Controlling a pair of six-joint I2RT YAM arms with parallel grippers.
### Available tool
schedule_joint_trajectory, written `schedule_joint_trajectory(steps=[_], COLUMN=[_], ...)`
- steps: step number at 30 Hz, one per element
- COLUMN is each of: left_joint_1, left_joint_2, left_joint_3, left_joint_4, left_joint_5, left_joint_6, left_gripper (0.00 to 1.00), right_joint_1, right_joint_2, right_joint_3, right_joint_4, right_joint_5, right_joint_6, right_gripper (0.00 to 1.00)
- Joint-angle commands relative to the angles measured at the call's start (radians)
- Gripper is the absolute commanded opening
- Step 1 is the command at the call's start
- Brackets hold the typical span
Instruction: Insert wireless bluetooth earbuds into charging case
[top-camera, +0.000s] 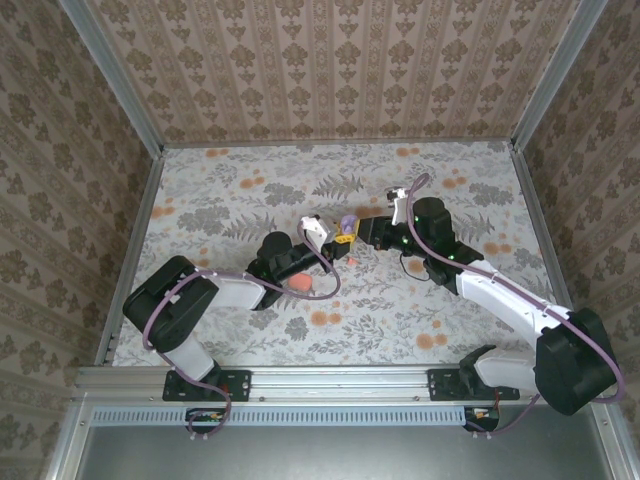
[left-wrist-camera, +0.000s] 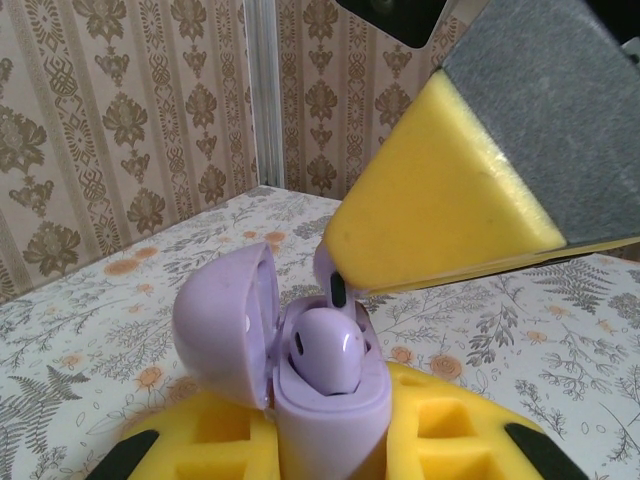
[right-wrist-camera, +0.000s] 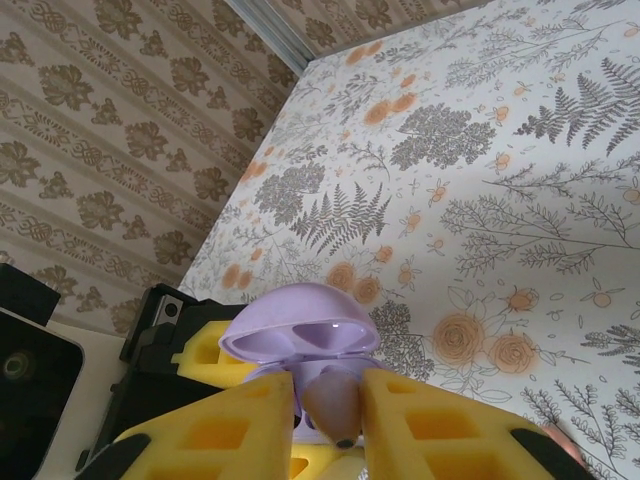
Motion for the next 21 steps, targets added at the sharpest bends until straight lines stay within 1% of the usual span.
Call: schedule_joint_trajectory(steps=[1, 9, 17, 21], left_joint_1=[0.005, 0.006, 0.005, 0.009], left_joint_2=[-0.028, -0.032, -0.045, -0.06], left_joint_3=[0.027, 0.024, 0.018, 0.012], left_joint_4=[0.059, 0.06, 0.063, 0.062], left_joint_5=[0.009, 0.014, 0.036, 0.069], left_joint_6=[-0.018, -0.02, -0.028, -0.035], left_gripper=[0.12, 0.12, 0.12, 0.12], right_joint_1=[0.004, 0.003, -0.009, -0.03], right_joint_2=[0.016, -0.008, -0.08, -0.126], right_joint_3=[-0.003, 0.011, 0.037, 0.045], right_joint_4=[-0.003, -0.014, -0.079, -0.108], right_joint_5=[-0.031, -0.024, 0.004, 0.006], right_joint_6=[-0.015, -0.015, -0.05, -0.089], right_gripper=[0.3, 0.37, 0.43, 0.45])
